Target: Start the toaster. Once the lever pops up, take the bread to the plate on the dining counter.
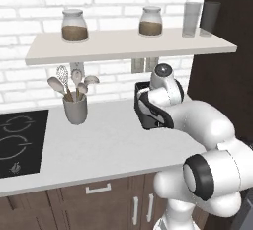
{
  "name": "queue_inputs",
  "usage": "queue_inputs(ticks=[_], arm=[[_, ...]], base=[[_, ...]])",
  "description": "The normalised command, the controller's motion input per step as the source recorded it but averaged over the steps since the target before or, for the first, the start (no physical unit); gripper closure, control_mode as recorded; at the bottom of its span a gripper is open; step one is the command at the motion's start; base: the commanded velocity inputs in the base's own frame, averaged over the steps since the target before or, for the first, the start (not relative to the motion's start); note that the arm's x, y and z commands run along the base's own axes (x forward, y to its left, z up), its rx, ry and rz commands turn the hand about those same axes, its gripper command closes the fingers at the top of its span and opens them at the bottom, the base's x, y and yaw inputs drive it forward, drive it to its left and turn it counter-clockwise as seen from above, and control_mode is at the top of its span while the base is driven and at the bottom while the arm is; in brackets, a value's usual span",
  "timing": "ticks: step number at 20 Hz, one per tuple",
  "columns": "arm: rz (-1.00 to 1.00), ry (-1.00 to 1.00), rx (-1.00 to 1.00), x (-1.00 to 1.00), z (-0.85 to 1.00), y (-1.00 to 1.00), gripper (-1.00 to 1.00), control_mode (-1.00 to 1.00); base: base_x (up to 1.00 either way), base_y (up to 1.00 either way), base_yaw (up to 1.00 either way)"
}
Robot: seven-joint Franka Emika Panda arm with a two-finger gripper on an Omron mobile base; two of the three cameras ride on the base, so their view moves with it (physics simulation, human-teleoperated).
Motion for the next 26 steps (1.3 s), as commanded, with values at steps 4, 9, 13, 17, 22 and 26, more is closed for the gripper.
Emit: queue_inputs(ticks=[4,9,13,17,22,26], arm=[[0.0,-0.11,0.0,0.2,-0.23,-0.21,-1.0,-1.0],[0.0,-0.22,0.0,0.08,-0.03,-0.08,-1.0,-1.0],[0.0,-0.12,0.03,0.17,0.14,-0.01,-1.0,-1.0],[-0.01,0.0,0.11,0.33,0.11,0.0,-1.0,-1.0],[0.0,0.06,0.15,0.24,0.14,0.0,-1.0,-1.0],[0.0,0.05,0.09,0.09,0.12,0.0,-1.0,-1.0]], base=[[0.0,0.0,0.0],[0.0,0.0,0.0],[0.0,0.0,0.0],[0.0,0.0,0.0],[0.0,0.0,0.0],[0.0,0.0,0.0]])
